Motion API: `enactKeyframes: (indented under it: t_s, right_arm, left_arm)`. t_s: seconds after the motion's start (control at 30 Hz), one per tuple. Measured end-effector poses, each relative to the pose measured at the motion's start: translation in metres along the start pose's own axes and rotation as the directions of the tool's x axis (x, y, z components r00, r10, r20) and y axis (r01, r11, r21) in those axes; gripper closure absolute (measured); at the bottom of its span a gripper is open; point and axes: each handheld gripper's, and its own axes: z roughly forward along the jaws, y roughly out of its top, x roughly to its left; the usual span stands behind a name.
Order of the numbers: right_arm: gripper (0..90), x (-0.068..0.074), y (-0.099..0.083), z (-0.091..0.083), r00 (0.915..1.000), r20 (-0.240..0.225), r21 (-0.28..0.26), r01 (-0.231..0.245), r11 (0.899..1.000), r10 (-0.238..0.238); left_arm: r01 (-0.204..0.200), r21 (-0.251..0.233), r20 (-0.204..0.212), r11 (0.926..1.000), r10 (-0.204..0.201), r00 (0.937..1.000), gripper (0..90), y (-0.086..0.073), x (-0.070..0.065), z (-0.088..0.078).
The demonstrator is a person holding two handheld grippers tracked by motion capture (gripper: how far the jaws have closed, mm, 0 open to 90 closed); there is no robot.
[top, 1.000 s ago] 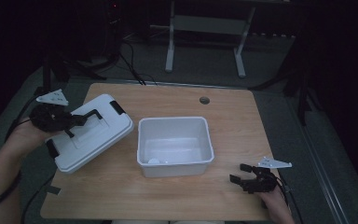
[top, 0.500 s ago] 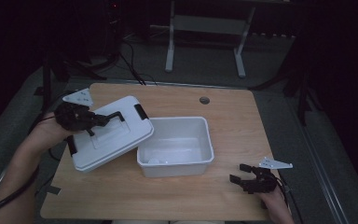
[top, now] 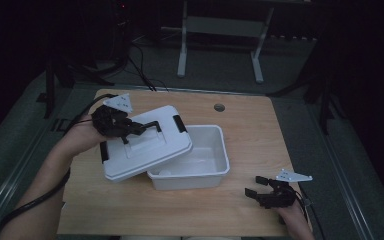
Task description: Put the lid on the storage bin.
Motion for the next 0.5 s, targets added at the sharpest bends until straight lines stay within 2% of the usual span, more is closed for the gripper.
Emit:
enactKeyframes:
  t_s: [0.07, 0.2, 0.43, 0.5]
  right_arm:
    - [17.7, 0.0, 0.0, 0.0, 1.0, 0.0, 0.0, 0.0, 1.0, 0.0]
    - [17.8, 0.0, 0.0, 0.0, 1.0, -0.002, 0.003, 0.001, 1.0, -0.001]
    - [17.8, 0.0, -0.001, 0.001, 1.0, -0.004, 0.0, 0.001, 1.0, -0.001]
    - [17.7, 0.0, -0.001, 0.001, 1.0, -0.005, 0.0, 0.001, 1.0, -0.001]
  left_arm:
    - [-0.018, 0.015, 0.016, 0.9997, 0.018, 0.9997, 83.4, 0.008, -0.002, 0.006]
    - [-0.039, 0.009, 0.038, 0.9992, 0.039, 0.9985, 83.4, 0.022, -0.007, 0.017]
    - [-0.103, 0.029, 0.063, 0.9942, 0.101, 0.9928, 83.3, 0.046, -0.016, 0.032]
    - [-0.109, 0.034, 0.068, 0.9935, 0.106, 0.992, 83.3, 0.051, -0.019, 0.036]
